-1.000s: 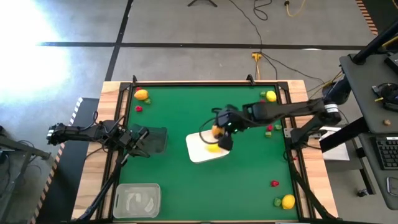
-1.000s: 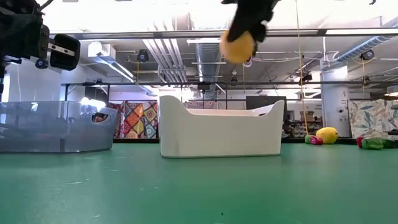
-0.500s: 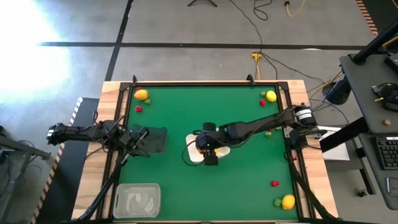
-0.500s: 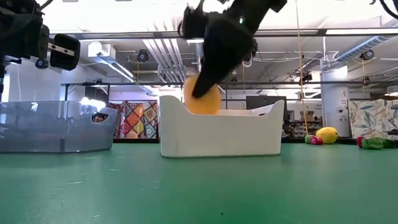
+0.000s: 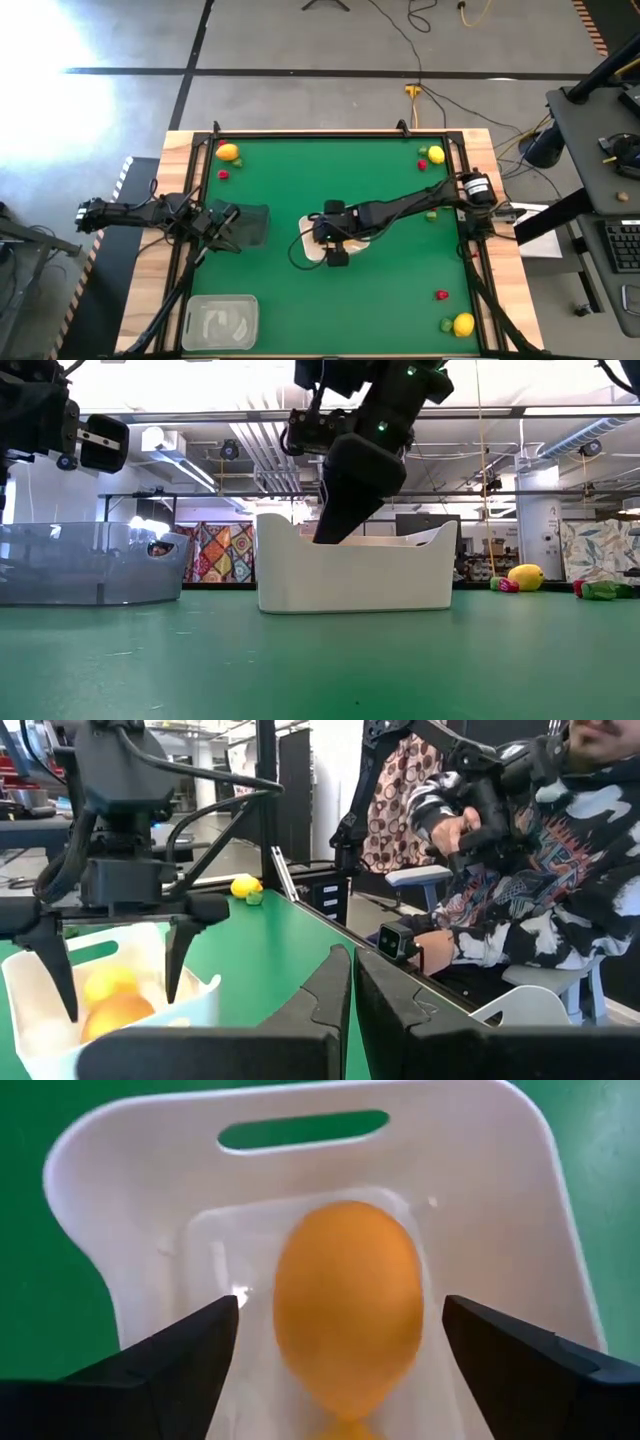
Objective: Sort produce into baskets
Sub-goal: Put the yellow lemon into the white bin
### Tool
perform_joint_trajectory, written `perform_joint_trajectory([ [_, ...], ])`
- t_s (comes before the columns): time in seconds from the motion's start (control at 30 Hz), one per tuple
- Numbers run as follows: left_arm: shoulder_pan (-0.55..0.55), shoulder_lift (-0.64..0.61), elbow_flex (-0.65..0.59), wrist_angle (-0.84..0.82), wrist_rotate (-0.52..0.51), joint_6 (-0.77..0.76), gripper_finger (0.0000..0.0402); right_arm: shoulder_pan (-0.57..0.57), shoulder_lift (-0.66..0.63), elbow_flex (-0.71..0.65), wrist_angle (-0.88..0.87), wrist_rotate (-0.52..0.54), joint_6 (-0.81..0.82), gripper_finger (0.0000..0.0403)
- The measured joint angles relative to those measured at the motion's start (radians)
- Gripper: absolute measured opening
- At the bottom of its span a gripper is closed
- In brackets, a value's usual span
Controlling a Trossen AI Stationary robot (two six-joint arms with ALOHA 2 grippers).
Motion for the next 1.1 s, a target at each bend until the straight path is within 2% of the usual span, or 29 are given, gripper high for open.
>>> perform_joint_trajectory([
  [0.13,0.0,0.0,0.0,0.0,0.0,0.0,0.0002,0.0,-0.08,0.0,-0.096,0.034,0.003,0.0357],
  [0.33,0.0,0.0,0.0,0.0,0.0,0.0,0.0002,-0.016,-0.185,-0.034,-0.269,0.298,-0.023,0.0359],
  [0.4,0.0,0.0,0.0,0.0,0.0,0.0,0.0002,-0.035,-0.212,-0.063,-0.27,0.343,-0.036,0.0359],
  [0.57,0.0,0.0,0.0,0.0,0.0,0.0,0.0002,-0.115,-0.22,-0.136,-0.265,0.235,-0.001,0.0359],
  [0.7,0.0,0.0,0.0,0.0,0.0,0.0,0.0002,-0.158,-0.218,-0.181,-0.261,0.206,0.046,0.0359],
  [1.1,0.0,0.0,0.0,0.0,0.0,0.0,0.0002,-0.147,-0.231,-0.184,-0.421,0.025,0.256,0.0359],
])
